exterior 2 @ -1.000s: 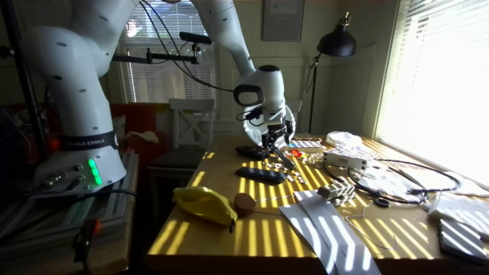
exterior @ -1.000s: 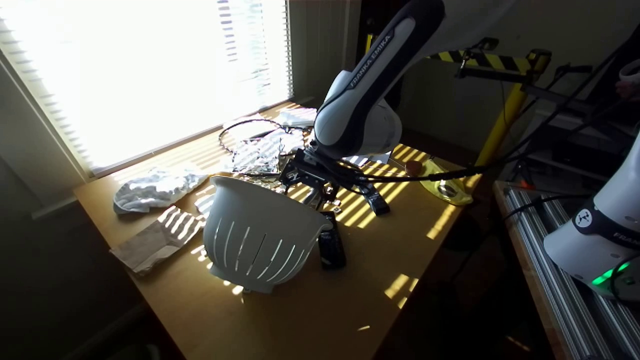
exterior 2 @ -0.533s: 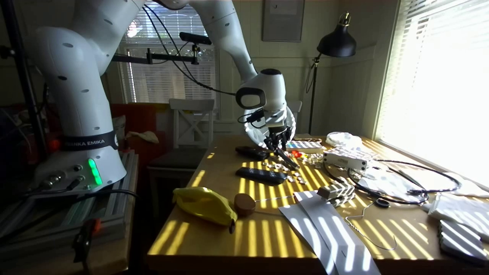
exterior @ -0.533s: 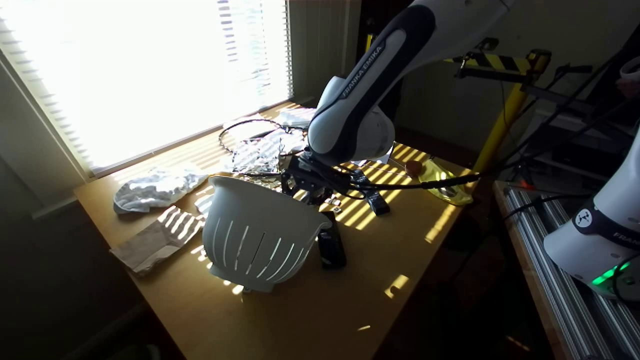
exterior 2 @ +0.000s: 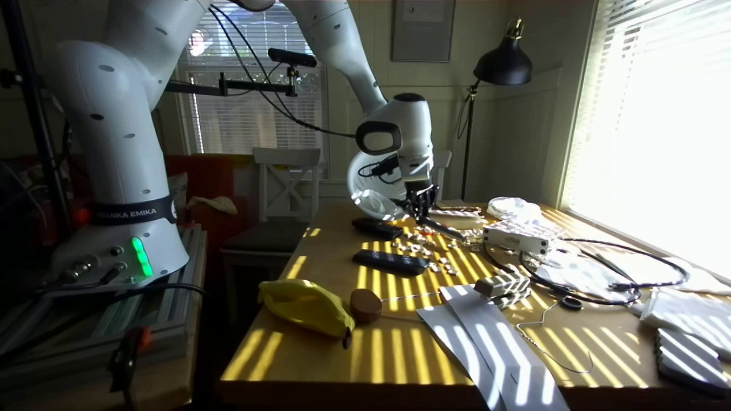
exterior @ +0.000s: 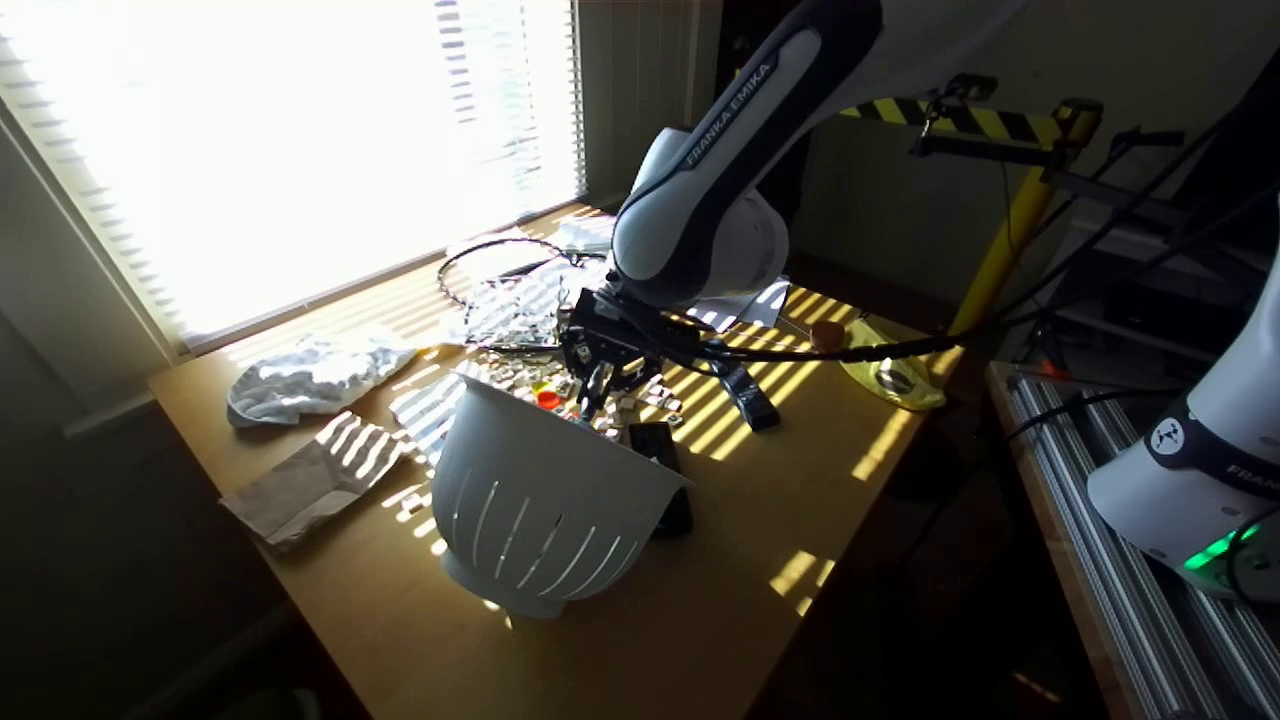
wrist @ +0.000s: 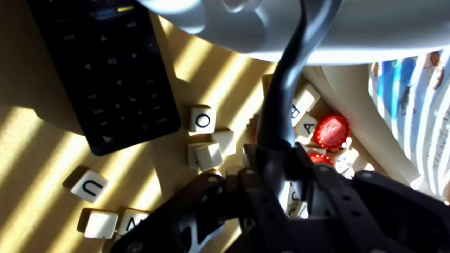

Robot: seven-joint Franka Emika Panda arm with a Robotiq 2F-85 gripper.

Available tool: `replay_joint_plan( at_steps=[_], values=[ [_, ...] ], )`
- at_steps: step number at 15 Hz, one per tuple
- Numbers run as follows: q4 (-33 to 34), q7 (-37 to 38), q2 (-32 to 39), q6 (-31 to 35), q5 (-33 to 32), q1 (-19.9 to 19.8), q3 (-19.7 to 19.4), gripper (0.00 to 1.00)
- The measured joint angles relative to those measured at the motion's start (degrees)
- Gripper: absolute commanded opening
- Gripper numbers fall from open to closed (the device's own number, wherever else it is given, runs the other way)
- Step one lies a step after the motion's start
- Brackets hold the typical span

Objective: Move the banana bag, brown object and spatula to the right then place the white colander upright.

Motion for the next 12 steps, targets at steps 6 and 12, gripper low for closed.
replay_joint_plan(
  at_steps=[6, 12],
  values=[
    [-5.79, -1.54, -13.29, 0.38, -2.61, -1.58, -4.53, 0.07],
    [-15.25, -14.04, -17.26, -4.08, -13.52, -5.79, -10.72, 0.07]
  ],
)
